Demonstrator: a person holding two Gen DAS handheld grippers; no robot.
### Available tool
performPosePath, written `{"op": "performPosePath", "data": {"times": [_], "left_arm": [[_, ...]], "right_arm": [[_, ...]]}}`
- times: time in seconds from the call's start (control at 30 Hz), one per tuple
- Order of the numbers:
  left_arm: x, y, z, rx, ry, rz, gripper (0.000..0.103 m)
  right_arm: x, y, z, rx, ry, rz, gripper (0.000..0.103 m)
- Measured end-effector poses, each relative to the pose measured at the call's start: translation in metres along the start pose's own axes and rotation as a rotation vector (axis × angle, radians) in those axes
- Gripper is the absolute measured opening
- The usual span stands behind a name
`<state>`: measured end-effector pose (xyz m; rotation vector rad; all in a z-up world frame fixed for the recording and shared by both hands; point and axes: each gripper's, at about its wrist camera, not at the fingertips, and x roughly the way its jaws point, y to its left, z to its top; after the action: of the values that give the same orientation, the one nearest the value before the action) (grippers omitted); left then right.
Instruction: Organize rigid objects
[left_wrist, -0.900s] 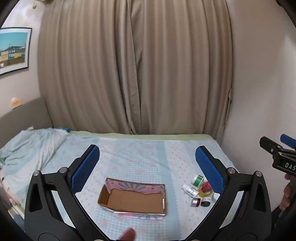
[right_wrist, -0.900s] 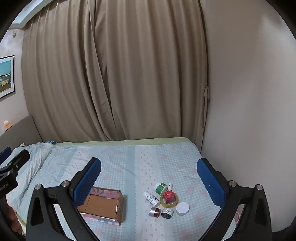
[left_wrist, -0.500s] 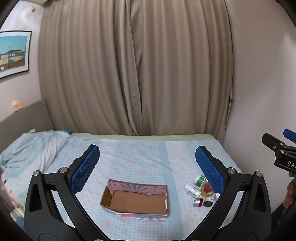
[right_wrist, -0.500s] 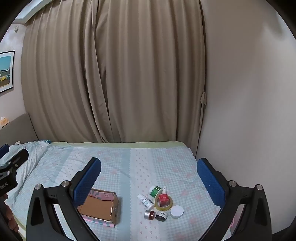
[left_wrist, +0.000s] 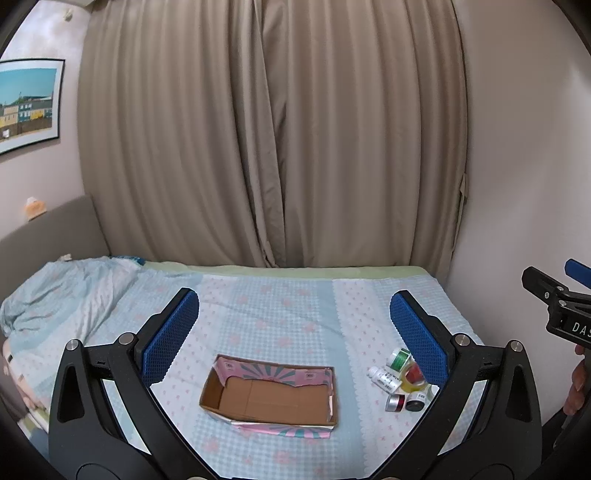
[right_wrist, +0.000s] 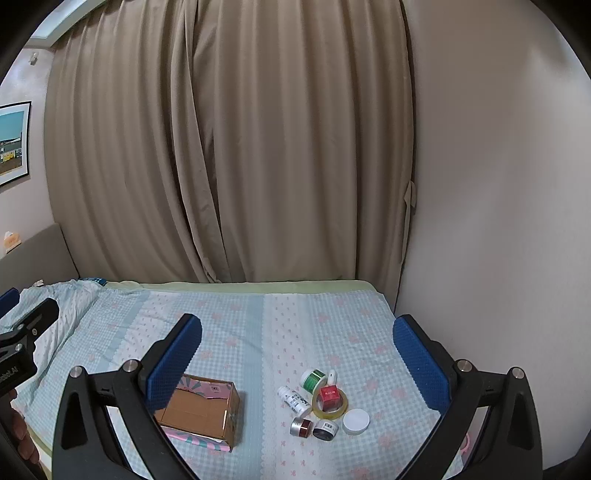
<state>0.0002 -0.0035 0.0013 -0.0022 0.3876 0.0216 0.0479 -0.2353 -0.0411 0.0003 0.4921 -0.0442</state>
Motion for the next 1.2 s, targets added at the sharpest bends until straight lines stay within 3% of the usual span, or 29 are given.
{"op": "performPosePath", "data": {"times": [1.2], "left_arm": [[0.002,0.001,-0.003,-0.004,0.005,-0.008,0.103]], "right_arm": [[-0.025,0.016,0.018,0.001,0.036,-0.024,0.103]]}}
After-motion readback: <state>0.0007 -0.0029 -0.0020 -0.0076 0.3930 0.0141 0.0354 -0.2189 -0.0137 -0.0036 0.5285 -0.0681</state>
